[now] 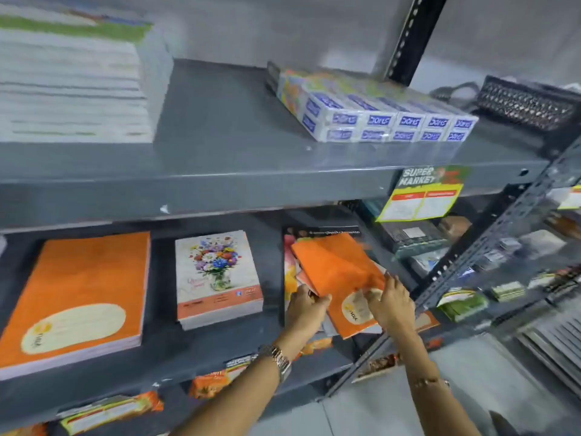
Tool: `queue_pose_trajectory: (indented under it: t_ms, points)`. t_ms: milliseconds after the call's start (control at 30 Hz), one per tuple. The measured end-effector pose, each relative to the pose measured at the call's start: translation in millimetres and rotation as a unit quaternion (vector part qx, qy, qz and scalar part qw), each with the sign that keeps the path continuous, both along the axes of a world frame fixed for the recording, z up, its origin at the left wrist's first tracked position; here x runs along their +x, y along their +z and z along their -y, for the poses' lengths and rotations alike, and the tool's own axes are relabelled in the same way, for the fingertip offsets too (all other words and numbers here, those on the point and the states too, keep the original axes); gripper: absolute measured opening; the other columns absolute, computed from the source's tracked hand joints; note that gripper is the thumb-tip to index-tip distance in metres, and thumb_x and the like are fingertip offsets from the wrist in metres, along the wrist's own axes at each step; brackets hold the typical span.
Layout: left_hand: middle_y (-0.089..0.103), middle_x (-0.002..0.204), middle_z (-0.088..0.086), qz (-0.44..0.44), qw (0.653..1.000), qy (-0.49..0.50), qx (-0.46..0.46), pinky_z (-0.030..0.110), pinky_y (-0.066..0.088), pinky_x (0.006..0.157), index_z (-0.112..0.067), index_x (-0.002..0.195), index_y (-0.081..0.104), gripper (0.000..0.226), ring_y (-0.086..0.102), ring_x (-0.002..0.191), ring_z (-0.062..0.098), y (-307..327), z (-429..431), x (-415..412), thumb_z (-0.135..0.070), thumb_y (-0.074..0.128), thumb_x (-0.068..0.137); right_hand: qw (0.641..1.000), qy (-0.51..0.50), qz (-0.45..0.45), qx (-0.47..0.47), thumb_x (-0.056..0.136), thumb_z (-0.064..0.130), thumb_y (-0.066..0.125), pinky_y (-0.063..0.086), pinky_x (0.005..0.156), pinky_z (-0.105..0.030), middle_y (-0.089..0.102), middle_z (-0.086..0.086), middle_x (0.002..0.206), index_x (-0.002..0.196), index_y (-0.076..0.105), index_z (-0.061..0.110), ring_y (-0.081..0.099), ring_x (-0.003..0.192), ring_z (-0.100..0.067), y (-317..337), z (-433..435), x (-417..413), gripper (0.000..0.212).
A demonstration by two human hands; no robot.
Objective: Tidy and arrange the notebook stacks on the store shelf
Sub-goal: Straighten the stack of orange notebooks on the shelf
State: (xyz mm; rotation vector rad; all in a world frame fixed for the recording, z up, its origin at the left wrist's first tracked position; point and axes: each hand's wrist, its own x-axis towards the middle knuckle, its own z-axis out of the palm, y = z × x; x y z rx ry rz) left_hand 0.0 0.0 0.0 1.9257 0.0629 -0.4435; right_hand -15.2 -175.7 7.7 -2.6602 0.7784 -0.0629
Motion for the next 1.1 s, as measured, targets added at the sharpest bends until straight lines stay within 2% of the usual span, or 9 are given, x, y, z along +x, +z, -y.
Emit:
queue_pose_trajectory:
  t_ms: [133, 200, 333, 467, 667, 767, 900, 1033, 1100]
  points:
    - [0.062, 0.122, 0.013, -0.052, 0.999, -0.001, -0.008, 0.040, 0.046, 0.094, -0.006, 0.116, 0.056, 0.042, 0.058, 0.112, 0.032, -13.7, 15.9, 13.5, -0.035, 0.059, 0.085, 0.989, -0.009, -0.139, 0.048, 0.081, 0.053, 0.056, 0.025, 0.113, -0.048, 0.031, -0.019, 0.150, 0.145, 0.020, 0.011, 0.029, 0.138, -0.038, -9.4, 26.2, 22.4, 0.084]
    - [0.063, 0.122, 0.014, -0.065, 0.997, 0.013, -0.035, 0.042, 0.046, 0.097, -0.003, 0.115, 0.058, 0.039, 0.058, 0.113, 0.032, -19.5, 18.5, 16.1, -0.028, 0.063, 0.084, 0.987, -0.010, -0.151, 0.051, 0.075, 0.058, 0.060, 0.029, 0.111, -0.049, 0.037, -0.020, 0.144, 0.142, 0.024, 0.011, 0.035, 0.133, -0.040, -11.4, 30.6, 27.2, 0.089]
    - [0.067, 0.119, 0.009, -0.081, 0.995, 0.048, -0.040, 0.036, 0.050, 0.093, -0.009, 0.115, 0.060, 0.040, 0.062, 0.108, 0.029, -24.1, 23.3, 21.4, -0.028, 0.068, 0.080, 0.990, -0.028, -0.114, 0.075, 0.061, 0.059, 0.075, 0.032, 0.108, -0.048, 0.037, -0.021, 0.140, 0.141, 0.028, 0.012, 0.033, 0.132, -0.041, -8.3, 36.1, 28.6, 0.104]
    - [0.065, 0.123, 0.009, -0.109, 0.990, 0.072, -0.049, 0.039, 0.050, 0.095, -0.011, 0.119, 0.055, 0.047, 0.061, 0.110, 0.029, -22.9, 26.3, 24.5, -0.022, 0.073, 0.076, 0.989, -0.047, -0.025, 0.139, 0.054, 0.041, 0.088, 0.036, 0.106, -0.047, 0.041, -0.025, 0.133, 0.131, 0.036, 0.002, 0.037, 0.128, -0.041, -9.6, 28.0, 20.2, 0.101]
    - [0.066, 0.121, 0.008, -0.077, 0.994, 0.060, -0.041, 0.033, 0.051, 0.090, -0.011, 0.118, 0.053, 0.051, 0.063, 0.109, 0.025, -0.7, -1.0, 30.7, -0.013, 0.076, 0.074, 0.989, -0.049, 0.043, 0.135, 0.049, 0.039, 0.090, 0.040, 0.098, -0.051, 0.044, -0.025, 0.129, 0.125, 0.038, -0.002, 0.043, 0.123, -0.042, 4.7, -2.0, 7.7, 0.101]
    - [0.065, 0.119, 0.011, -0.059, 0.993, 0.057, -0.080, 0.037, 0.055, 0.085, -0.009, 0.119, 0.050, 0.052, 0.063, 0.103, 0.025, 19.6, -44.4, 40.8, -0.006, 0.075, 0.074, 0.982, -0.049, 0.094, 0.157, 0.050, 0.041, 0.090, 0.043, 0.095, -0.050, 0.044, -0.022, 0.131, 0.125, 0.038, -0.001, 0.044, 0.123, -0.041, 18.9, -36.8, 16.3, 0.101]
    - [0.063, 0.109, 0.004, -0.027, 0.983, 0.088, -0.160, 0.021, 0.053, 0.067, -0.013, 0.115, 0.050, 0.049, 0.061, 0.089, 0.015, 47.7, -132.4, 47.6, 0.001, 0.072, 0.074, 0.948, -0.014, 0.159, 0.276, 0.054, 0.040, 0.088, 0.047, 0.096, -0.048, 0.055, -0.019, 0.124, 0.125, 0.042, 0.003, 0.055, 0.115, -0.035, 32.9, -104.0, 41.0, 0.092]
    - [0.065, 0.099, 0.000, -0.019, 0.967, 0.146, -0.207, 0.015, 0.055, 0.056, -0.012, 0.121, 0.050, 0.050, 0.063, 0.079, 0.008, 65.1, -241.0, 32.9, 0.006, 0.066, 0.078, 0.921, 0.055, 0.172, 0.346, 0.062, 0.024, 0.086, 0.051, 0.088, -0.043, 0.064, -0.024, 0.111, 0.110, 0.051, -0.002, 0.062, 0.097, -0.031, 37.0, -197.0, 63.9, 0.065]
    - [0.063, 0.094, -0.001, -0.008, 0.963, 0.181, -0.200, 0.015, 0.055, 0.053, -0.009, 0.127, 0.048, 0.053, 0.068, 0.071, 0.007, 66.8, -292.7, 20.3, 0.008, 0.064, 0.079, 0.911, 0.096, 0.165, 0.365, 0.064, 0.021, 0.084, 0.051, 0.087, -0.048, 0.064, -0.026, 0.110, 0.106, 0.054, -0.005, 0.063, 0.100, -0.035, 35.5, -251.1, 70.2, 0.057]
